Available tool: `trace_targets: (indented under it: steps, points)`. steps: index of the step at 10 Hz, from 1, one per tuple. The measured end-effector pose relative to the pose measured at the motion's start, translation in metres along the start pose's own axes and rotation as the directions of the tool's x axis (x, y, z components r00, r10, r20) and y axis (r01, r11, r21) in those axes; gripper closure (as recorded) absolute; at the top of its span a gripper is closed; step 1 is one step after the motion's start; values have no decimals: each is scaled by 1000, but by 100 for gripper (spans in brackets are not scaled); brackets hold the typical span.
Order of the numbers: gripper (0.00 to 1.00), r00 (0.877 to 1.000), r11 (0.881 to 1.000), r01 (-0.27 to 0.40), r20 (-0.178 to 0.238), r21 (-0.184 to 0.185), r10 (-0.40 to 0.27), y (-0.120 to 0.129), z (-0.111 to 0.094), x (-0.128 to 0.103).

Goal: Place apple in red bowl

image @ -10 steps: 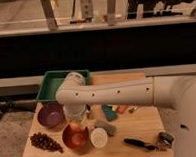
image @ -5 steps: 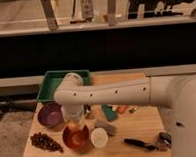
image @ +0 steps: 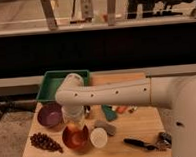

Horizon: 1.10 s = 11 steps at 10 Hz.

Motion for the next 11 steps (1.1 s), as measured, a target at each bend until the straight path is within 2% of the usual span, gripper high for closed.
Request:
trace_targets:
  steps: [2, 4, 9, 11]
  points:
    - [100, 1000, 1000, 11, 5, 7, -11, -1, 1, 0]
    - [94, 1000, 1000, 20, 9, 13, -20, 0, 2, 1]
    - [93, 999, 999, 47, 17, 20, -48, 3, 4, 0]
    - [80, 998, 998, 63, 19, 23, -64, 4, 5, 0]
